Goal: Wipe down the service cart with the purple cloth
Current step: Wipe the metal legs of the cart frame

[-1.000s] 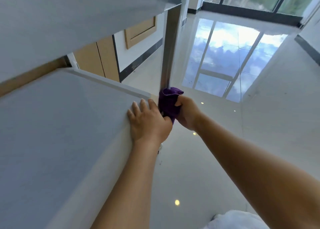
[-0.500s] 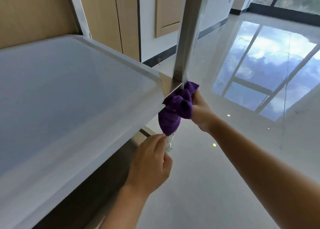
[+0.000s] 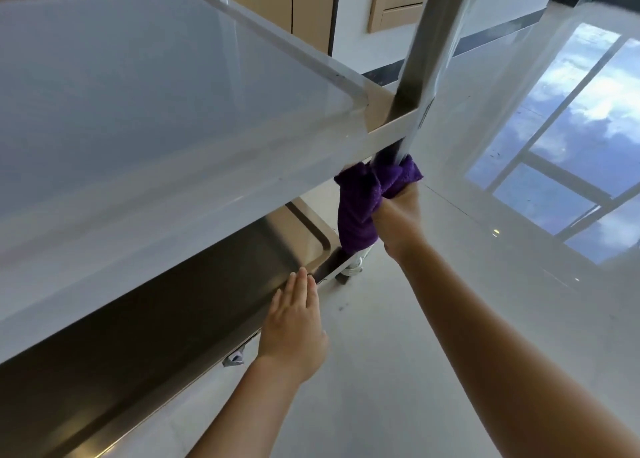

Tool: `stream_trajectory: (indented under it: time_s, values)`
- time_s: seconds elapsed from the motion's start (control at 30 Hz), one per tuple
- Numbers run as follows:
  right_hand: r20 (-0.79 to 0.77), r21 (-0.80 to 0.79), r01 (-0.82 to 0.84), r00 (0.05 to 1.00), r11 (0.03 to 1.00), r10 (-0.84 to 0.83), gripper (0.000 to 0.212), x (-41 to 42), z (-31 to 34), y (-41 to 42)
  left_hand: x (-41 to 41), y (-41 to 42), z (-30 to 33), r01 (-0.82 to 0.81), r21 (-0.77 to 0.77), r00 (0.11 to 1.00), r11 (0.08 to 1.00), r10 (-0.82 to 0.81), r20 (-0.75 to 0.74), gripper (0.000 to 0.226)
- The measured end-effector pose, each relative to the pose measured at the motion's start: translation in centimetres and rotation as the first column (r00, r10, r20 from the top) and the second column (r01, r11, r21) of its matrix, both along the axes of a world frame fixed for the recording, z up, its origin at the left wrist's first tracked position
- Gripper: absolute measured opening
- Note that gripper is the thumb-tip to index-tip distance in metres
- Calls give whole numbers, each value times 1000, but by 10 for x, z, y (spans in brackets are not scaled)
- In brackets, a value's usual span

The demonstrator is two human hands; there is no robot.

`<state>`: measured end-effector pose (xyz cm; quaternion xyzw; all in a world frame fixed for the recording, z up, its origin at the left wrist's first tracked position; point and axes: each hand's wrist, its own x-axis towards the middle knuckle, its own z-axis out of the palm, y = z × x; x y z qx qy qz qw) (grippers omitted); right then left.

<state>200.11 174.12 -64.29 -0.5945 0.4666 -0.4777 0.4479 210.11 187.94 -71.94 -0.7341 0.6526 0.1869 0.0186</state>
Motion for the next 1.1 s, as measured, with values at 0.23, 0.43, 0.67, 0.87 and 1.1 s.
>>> stream_trajectory:
  time_s: [0.23, 0.43, 0.67, 0.87, 1.1]
  values:
    - [-69, 307, 76, 996, 949, -58, 25, 6, -68, 10, -4, 1, 0, -4, 54, 999, 999, 1, 55, 86]
    - [1, 407, 131, 990, 904, -144, 57, 17, -96, 23, 5, 3, 3, 51, 40, 996, 998, -48, -78, 91]
    - [128, 566, 291, 894, 772, -430, 64, 46, -99, 34, 27, -4, 18, 14, 94, 901, 995, 28, -434, 82]
    - [201, 820, 65, 898, 569, -392, 43, 50, -99, 67, 27, 1, 18, -55, 44, 778, 998, 71, -624, 77]
    - [316, 870, -36, 807, 492, -500, 51, 40, -99, 36, 36, 27, 11, 58, 45, 976, 997, -47, -214, 83]
